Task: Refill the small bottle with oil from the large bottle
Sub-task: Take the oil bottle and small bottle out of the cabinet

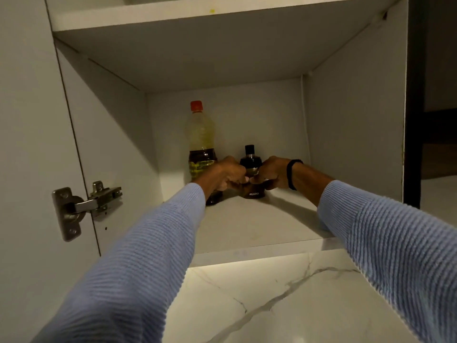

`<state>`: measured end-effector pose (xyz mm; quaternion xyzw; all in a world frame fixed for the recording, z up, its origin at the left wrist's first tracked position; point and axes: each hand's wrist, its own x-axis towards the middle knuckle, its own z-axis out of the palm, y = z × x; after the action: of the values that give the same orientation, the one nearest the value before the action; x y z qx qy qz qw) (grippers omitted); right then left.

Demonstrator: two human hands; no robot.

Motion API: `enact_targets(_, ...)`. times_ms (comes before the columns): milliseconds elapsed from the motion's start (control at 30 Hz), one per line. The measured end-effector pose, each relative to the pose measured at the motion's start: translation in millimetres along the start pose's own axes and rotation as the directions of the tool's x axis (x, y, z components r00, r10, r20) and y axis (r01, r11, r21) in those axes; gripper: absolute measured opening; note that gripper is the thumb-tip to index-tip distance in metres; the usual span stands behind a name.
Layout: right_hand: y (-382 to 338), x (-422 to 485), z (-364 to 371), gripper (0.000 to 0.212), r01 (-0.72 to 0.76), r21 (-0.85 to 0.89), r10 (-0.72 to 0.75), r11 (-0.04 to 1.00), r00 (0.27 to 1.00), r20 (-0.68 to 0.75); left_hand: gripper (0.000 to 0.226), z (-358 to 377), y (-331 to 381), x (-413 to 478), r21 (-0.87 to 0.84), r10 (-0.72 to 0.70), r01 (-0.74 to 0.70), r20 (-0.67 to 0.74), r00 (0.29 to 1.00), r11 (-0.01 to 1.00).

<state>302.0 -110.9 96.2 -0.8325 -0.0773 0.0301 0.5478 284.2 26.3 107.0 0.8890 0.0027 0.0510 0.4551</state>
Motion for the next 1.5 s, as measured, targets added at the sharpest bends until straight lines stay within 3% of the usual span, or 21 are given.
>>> enact_targets(133, 1.2, -5.9, 0.6, 0.055, 0.0, 0.006, 0.0, 1.0, 0.999, 0.037, 0.035, 1.4, -2.3, 0.7, 0.03, 0.016, -0.017, 0.021, 1.0, 0.999)
enact_targets(367, -4.8, -34.3, -5.3, 0.05, 0.007, -0.015, -0.006, 1.0, 0.997, 0.079, 0.038, -0.8, -2.6, -19.4, 0.014, 0.027, -0.028, 0.032, 0.999, 1.0)
enact_targets(667, 2.2, -94.1, -10.3, 0.064, 0.028, 0.055, -0.032, 0.998, 0.996, 0.084, 0.05, 3.4, -9.7, -83.2, -0.165, 0.069, -0.066, 0.015, 0.997, 0.984)
enact_targets(800, 5.2, -134.2, -15.2, 0.07, 0.082, 0.1, -0.094, 0.992, 0.989, 0.118, 0.046, 3.3, -5.2, -133.3, -0.205, 0.143, -0.144, -0.021, 0.989, 0.968)
enact_targets(1033, 9.8, -238.2, -19.7, 0.07, 0.232, 0.084, -0.241, 0.969, 0.964, 0.113, 0.037, 11.3, -0.3, -238.7, -0.108, 0.291, -0.31, -0.164, 0.943, 0.944)
enact_targets(1267, 65.6, -298.0, -5.0, 0.051, 0.378, -0.048, -0.372, 0.924, 0.922, 0.108, 0.04, 47.6, -40.8, -304.4, 0.002, 0.421, -0.432, -0.232, 0.877, 0.902)
enact_targets(1400, 121.3, -313.0, 8.1, 0.062, 0.39, 0.067, -0.396, 0.918, 0.909, 0.133, 0.043, 80.5, -80.0, -320.7, 0.09, 0.487, -0.48, -0.219, 0.845, 0.873)
enact_targets(1500, 166.9, -320.6, 25.0, 0.071, 0.366, 0.126, -0.38, 0.922, 0.918, 0.114, 0.042, 111.4, -118.4, -327.3, -0.014, 0.427, -0.436, -0.182, 0.886, 0.9)
